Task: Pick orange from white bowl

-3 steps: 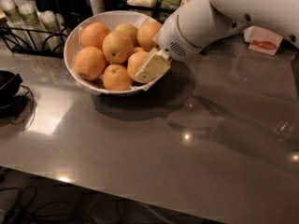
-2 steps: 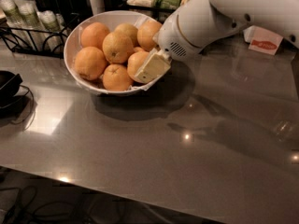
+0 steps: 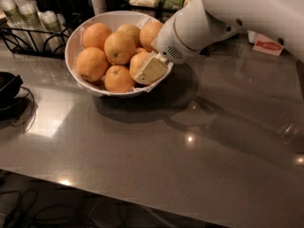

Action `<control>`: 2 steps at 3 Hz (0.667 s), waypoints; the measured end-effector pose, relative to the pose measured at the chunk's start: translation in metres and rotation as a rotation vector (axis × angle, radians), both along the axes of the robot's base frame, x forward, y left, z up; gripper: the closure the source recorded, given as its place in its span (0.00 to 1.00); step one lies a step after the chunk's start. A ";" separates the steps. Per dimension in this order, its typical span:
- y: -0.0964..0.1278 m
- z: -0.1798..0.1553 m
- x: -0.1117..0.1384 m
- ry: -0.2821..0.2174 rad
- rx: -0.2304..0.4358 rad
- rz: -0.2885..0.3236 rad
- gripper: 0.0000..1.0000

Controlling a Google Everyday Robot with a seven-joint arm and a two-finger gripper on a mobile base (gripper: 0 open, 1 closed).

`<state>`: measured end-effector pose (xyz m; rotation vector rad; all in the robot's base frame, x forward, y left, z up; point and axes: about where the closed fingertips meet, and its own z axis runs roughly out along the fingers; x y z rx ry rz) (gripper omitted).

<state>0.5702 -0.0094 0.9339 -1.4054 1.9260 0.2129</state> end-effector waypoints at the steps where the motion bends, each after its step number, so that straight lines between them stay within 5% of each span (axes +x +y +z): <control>1: 0.007 -0.008 0.007 0.012 -0.009 0.010 0.36; 2: 0.012 -0.020 0.013 0.027 -0.019 0.012 0.36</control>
Offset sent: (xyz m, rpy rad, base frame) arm 0.0220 0.0147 -0.0334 -0.0276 0.0463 0.0114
